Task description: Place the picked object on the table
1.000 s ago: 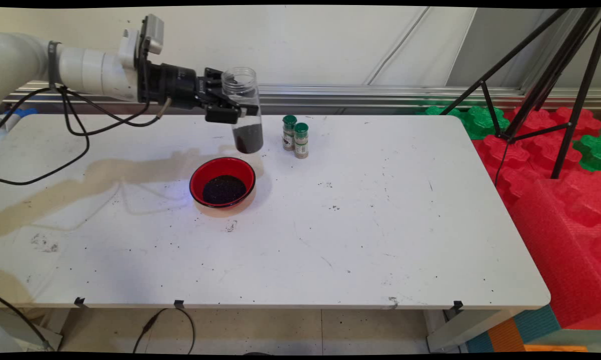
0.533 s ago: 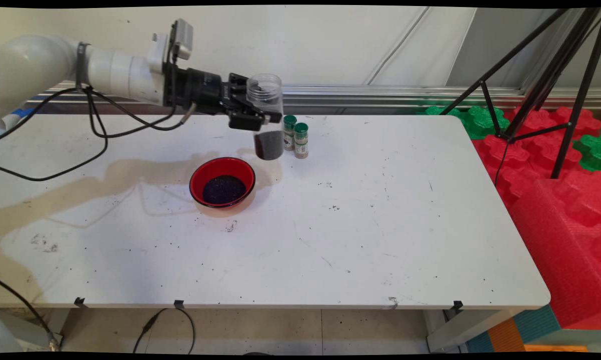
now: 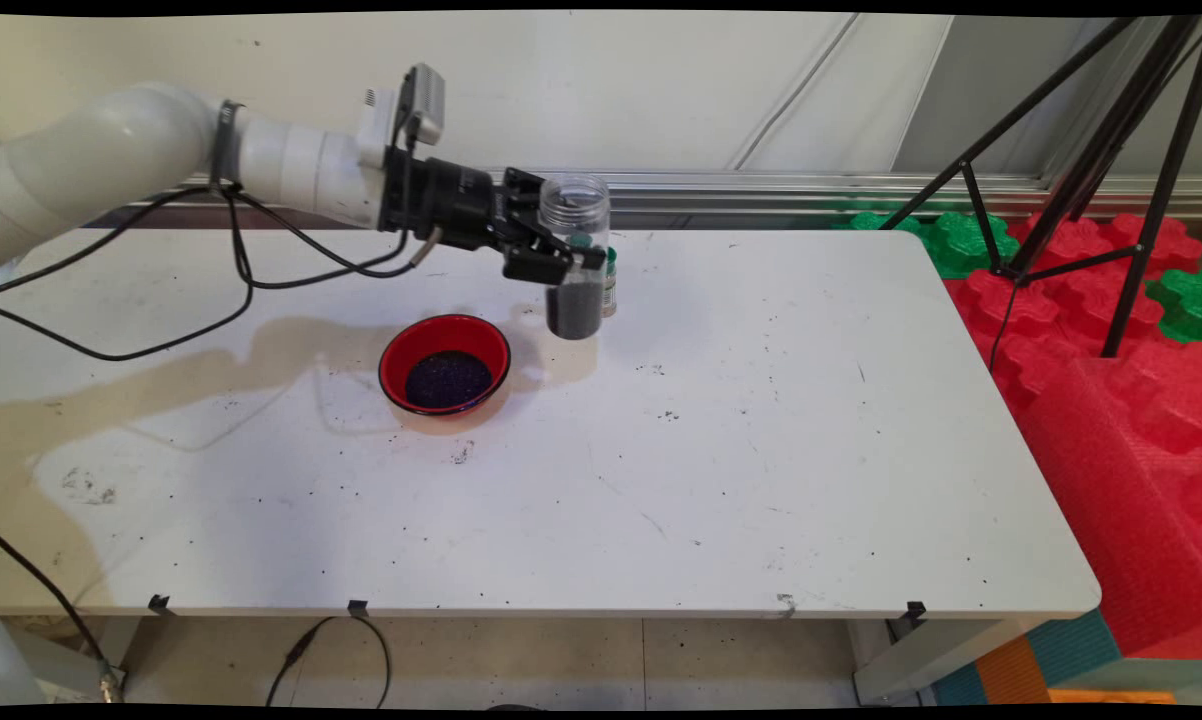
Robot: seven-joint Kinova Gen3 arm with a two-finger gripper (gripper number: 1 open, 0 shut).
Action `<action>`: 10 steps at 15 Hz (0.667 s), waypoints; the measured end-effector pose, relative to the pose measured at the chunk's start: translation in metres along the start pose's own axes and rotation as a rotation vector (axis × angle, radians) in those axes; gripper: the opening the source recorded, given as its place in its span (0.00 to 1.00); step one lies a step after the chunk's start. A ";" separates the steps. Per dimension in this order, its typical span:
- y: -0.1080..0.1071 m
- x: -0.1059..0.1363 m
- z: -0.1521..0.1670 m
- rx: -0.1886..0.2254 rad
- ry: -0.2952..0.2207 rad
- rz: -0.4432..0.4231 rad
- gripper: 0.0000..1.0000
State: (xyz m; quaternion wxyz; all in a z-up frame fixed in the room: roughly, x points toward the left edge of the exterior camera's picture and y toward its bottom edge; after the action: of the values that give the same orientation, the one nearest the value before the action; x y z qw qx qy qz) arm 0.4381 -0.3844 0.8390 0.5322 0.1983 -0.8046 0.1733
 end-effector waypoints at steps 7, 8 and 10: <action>0.000 -0.012 0.032 -0.018 -0.022 0.008 0.00; 0.000 -0.014 0.036 -0.020 -0.025 0.008 0.00; 0.000 -0.017 0.042 -0.021 -0.031 0.009 0.00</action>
State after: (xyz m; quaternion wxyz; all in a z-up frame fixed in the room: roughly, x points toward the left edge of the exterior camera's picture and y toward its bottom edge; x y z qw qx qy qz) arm 0.4112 -0.4031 0.8072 0.5212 0.1918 -0.8153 0.1641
